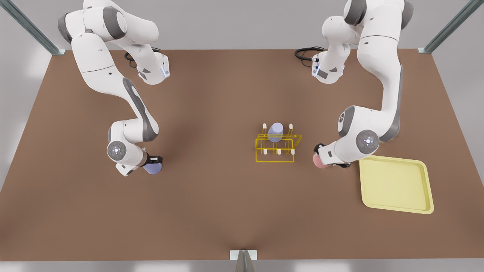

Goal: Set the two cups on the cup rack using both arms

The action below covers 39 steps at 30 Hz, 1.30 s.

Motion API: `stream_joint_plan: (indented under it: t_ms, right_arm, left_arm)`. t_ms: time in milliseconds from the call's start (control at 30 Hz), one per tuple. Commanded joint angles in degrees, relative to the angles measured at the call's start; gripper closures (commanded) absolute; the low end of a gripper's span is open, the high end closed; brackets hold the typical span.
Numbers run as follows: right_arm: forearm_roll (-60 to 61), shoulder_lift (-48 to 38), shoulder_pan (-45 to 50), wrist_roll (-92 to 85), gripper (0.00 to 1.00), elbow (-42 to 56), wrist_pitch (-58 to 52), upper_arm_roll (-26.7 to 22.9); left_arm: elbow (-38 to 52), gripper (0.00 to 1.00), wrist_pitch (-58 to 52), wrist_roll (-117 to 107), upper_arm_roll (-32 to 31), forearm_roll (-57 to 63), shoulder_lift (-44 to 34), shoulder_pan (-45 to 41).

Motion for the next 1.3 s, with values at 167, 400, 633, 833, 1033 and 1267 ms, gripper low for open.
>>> stream_joint_plan:
  t_ms: [167,400,633,833,1033,1267]
  right_arm:
    - [0.07,0.04,-0.01,0.49,0.11,0.55,-0.5,0.01]
    - [0.07,0.31,-0.01,0.49,0.15,0.91,-0.42,0.09]
    - [0.77,0.4,0.08,0.32,0.22,0.91,0.11,0.09]
    - [1.12,0.13,0.16,0.23,0.22,1.08,-0.06,0.27]
    - [1.12,-0.04,0.07,-0.47,0.14,1.17,-0.59,0.53]
    - [1.48,-0.04,0.08,-0.56,0.13,3.37,-1.91,1.41]
  left_arm:
    - [-0.01,0.14,-2.55,-46.19,-3.12,-3.58,-0.27,-4.7]
    - [0.08,0.14,1.06,-46.72,-3.29,-4.2,2.1,-6.64]
    - [-0.01,0.0,3.25,-46.28,-3.21,-3.84,4.03,-6.64]
    - [8.25,0.0,-18.27,-24.33,-0.49,3.36,-8.88,7.6]
    - [16.25,0.0,-26.1,-17.19,4.79,6.7,-8.71,7.78]
    - [16.16,0.0,-26.19,-17.1,4.7,6.53,-7.83,7.42]
